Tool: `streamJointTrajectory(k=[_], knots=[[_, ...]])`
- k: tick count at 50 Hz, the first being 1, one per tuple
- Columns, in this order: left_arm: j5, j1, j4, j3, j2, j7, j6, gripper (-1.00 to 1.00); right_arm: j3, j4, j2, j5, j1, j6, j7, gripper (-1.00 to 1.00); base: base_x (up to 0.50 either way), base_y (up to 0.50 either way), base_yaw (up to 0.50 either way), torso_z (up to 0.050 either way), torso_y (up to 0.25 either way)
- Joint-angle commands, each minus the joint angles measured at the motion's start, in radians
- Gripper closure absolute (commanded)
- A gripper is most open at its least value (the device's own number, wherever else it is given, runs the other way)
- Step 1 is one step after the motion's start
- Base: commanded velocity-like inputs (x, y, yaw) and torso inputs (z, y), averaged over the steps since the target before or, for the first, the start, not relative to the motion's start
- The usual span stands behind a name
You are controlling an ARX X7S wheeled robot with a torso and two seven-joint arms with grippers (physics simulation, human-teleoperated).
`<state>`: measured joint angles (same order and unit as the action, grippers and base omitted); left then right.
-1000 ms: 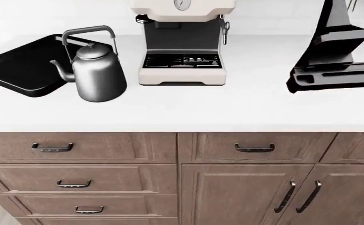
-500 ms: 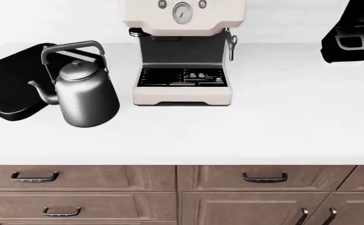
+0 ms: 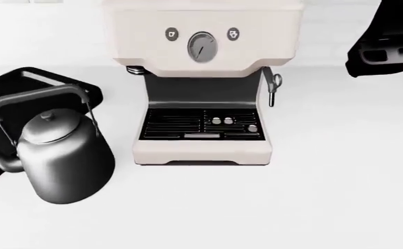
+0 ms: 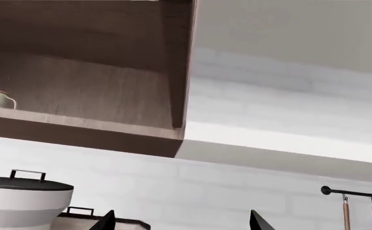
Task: Pick the kettle from the counter and place it on the tray. Then pick the mug from the cabinet and place it on the tray. Then close the cabinet doors.
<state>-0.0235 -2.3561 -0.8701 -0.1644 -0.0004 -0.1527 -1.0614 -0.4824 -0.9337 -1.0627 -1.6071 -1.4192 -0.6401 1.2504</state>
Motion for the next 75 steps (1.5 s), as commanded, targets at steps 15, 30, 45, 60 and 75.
streamJointTrajectory(k=[15, 30, 45, 60, 75], knots=[[0.108, 0.000, 0.011, 0.047, 0.000, 0.045, -0.004, -1.00, -0.009, -0.002, 0.016, 0.017, 0.019, -0.003, 0.001, -1.00, 0.50, 0.00, 0.00, 0.000, 0.001], [0.166, 0.000, 0.003, 0.083, -0.001, 0.067, -0.001, -1.00, -0.015, 0.001, 0.032, 0.041, 0.031, -0.005, -0.003, -1.00, 0.50, 0.00, 0.00, 0.000, 0.002], [0.169, 0.000, -0.198, 0.125, -0.009, 0.004, -0.055, -1.00, -0.023, -0.003, 0.039, 0.108, 0.101, 0.012, -0.016, -1.00, 0.03, 0.00, 0.00, 0.000, 0.000], [0.162, 0.000, -0.419, 0.114, -0.037, -0.055, 0.046, -1.00, -0.034, -0.003, 0.054, 0.163, 0.152, 0.025, -0.032, -1.00, 0.00, 0.00, 0.00, 0.000, 0.000], [0.085, 0.034, -0.437, 0.081, -0.034, -0.005, 0.059, 1.00, -0.040, 0.005, 0.062, 0.203, 0.189, 0.038, -0.049, -1.00, 0.00, 0.00, 0.00, 0.000, 0.000]])
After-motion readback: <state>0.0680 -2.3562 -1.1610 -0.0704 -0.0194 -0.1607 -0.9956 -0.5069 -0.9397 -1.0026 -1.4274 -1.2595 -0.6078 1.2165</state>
